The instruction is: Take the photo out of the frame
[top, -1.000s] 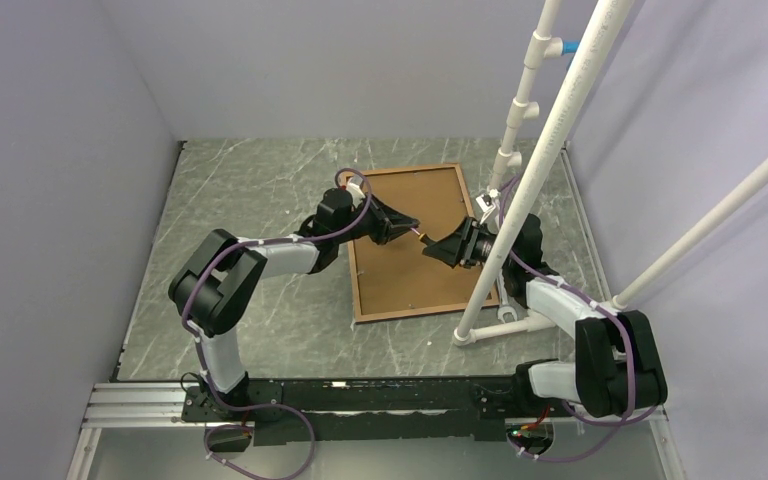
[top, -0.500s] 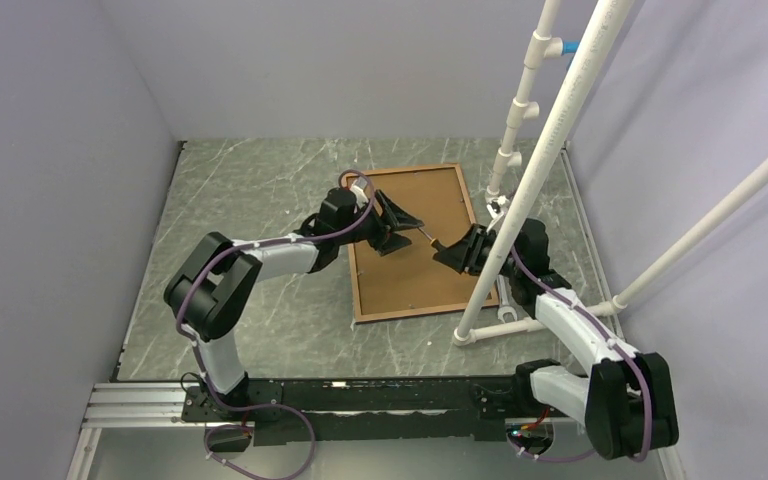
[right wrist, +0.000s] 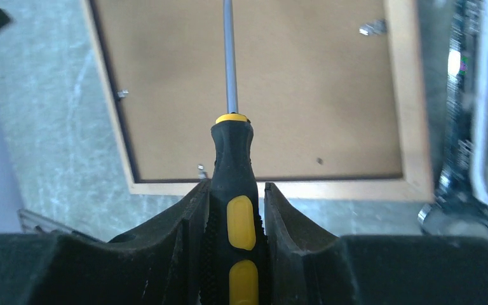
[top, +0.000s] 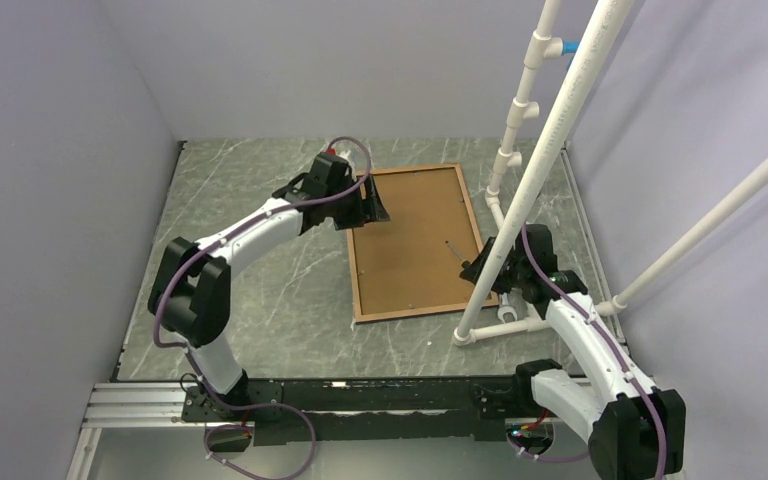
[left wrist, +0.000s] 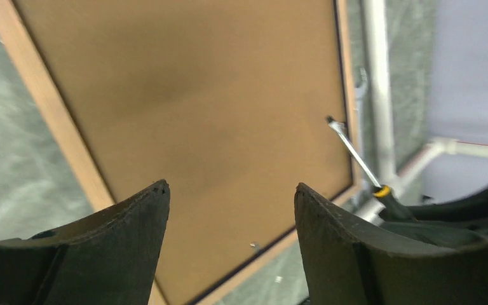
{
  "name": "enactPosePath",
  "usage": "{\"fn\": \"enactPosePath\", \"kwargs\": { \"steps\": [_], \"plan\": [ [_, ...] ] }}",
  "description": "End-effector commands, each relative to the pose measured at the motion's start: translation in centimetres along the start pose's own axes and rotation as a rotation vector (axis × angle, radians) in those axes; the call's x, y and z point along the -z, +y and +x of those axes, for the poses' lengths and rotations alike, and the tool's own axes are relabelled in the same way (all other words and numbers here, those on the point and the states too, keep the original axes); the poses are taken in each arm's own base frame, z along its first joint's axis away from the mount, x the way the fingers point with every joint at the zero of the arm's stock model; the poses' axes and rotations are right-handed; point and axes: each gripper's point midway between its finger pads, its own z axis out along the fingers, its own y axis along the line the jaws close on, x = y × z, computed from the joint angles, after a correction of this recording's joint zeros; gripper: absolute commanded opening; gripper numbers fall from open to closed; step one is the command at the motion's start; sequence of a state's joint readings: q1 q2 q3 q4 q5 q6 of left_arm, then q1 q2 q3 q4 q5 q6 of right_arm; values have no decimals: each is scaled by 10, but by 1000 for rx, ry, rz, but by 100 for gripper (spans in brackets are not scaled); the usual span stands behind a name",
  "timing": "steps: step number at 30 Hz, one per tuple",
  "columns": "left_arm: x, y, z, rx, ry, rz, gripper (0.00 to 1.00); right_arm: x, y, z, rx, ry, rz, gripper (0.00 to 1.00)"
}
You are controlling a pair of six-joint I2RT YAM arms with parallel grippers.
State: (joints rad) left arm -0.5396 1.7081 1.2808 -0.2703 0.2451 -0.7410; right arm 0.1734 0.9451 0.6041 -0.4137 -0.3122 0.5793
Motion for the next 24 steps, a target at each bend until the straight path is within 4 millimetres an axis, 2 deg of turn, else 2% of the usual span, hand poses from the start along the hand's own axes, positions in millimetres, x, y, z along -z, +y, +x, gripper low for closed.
{"fn": "enactPosePath", "kwargs": {
  "steps": [1,10,17,24],
  "plan": [
    [-4,48,5,-217,80,-213,74,23,-28,-2,-20,16,219,0],
    [-24,79,19,-231,130,-288,70,41,-41,1,-80,29,344,0],
    [-33,91,17,-185,135,-302,67,46,-41,-4,-60,-1,350,0],
    [-42,100,20,-136,163,-287,65,48,-54,-6,-91,-15,435,0]
  ]
}}
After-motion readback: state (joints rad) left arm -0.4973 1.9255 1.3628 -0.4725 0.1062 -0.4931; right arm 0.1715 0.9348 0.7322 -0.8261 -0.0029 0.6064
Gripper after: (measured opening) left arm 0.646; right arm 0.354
